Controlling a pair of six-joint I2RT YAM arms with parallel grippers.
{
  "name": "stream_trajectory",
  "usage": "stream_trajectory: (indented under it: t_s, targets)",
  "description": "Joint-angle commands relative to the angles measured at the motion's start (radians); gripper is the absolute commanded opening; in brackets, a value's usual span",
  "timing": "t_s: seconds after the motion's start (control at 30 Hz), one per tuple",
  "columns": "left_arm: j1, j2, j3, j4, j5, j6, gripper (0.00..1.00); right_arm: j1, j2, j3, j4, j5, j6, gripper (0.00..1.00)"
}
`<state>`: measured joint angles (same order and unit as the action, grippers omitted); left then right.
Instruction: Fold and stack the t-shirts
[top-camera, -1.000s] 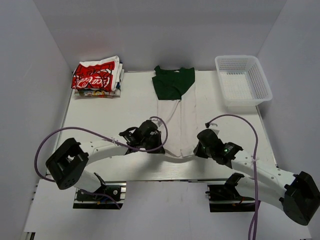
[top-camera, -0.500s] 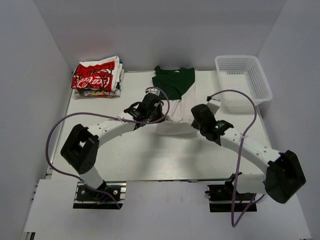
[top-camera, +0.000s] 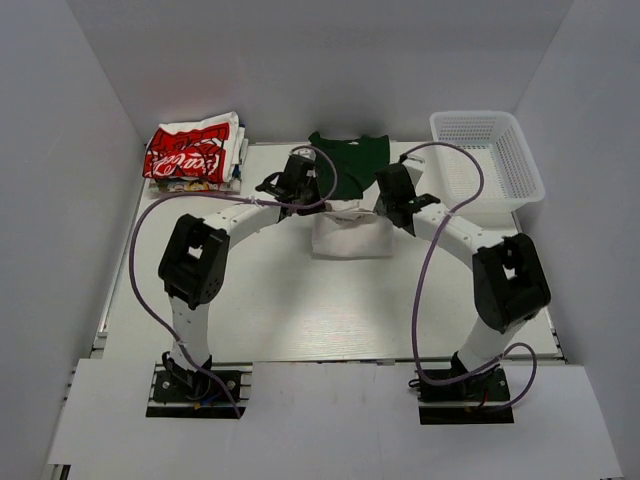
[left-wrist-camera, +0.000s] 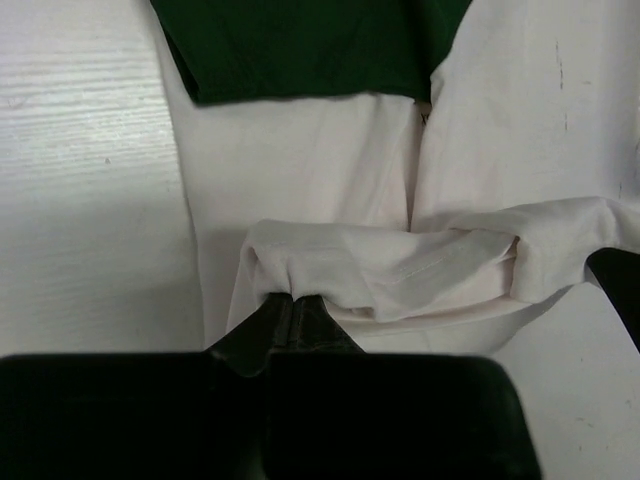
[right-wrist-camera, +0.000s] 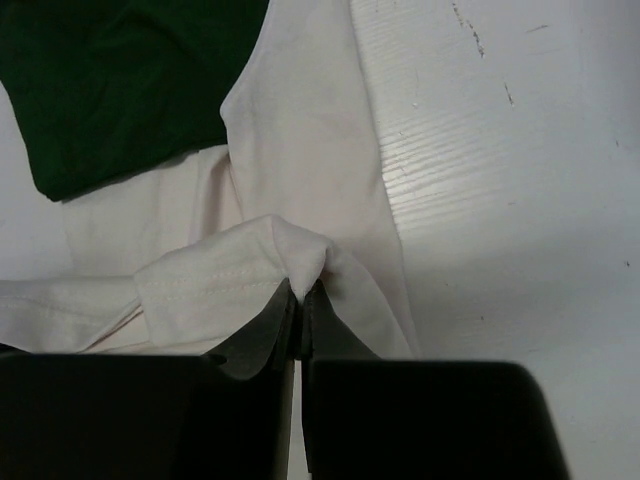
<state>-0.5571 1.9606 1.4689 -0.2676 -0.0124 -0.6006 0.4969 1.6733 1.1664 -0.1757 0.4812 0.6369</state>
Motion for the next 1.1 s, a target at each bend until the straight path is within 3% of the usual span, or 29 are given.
stream_trajectory:
  t_s: [0.0,0.03,0.07,0.1,0.13,0.23,0.3,0.53,0.67,0.87,1.07]
  targets:
    - [0.026,0.021,0.079,-0.009,0.035,0.019,0.00,-0.026,0.064,0.120,0.021,-0.045,-0.045,0.00]
    - [0.035,0.061,0.102,-0.019,0.035,0.019,0.15,-0.040,0.095,0.139,0.003,-0.047,-0.039,0.09]
    - [0.036,0.085,0.161,-0.030,0.035,0.019,0.56,-0.047,0.133,0.156,-0.002,-0.044,-0.034,0.28]
    - [0.049,0.110,0.201,-0.041,0.022,0.019,0.80,-0.052,0.173,0.223,-0.001,-0.050,-0.043,0.50]
    - [0.065,0.165,0.293,-0.065,0.012,0.033,1.00,-0.070,0.212,0.246,-0.005,-0.046,-0.061,0.79]
    - [0.080,0.228,0.447,-0.137,0.002,0.062,1.00,-0.089,0.267,0.422,-0.095,-0.065,-0.089,0.89]
    - [0.092,0.213,0.495,-0.169,0.017,0.116,1.00,-0.089,0.247,0.423,-0.100,-0.084,-0.124,0.89]
    - [0.063,-0.075,-0.021,0.085,0.152,0.147,1.00,-0.078,0.024,0.070,0.036,-0.301,-0.172,0.91]
    - [0.063,-0.109,-0.104,0.226,0.417,0.189,1.00,-0.081,-0.029,-0.057,0.145,-0.424,-0.181,0.91]
    - [0.043,0.121,0.088,0.154,0.558,0.237,1.00,-0.087,-0.038,-0.068,0.165,-0.457,-0.175,0.91]
    - [0.080,0.360,0.378,-0.004,0.522,0.285,1.00,-0.087,-0.059,-0.077,0.140,-0.455,-0.171,0.91]
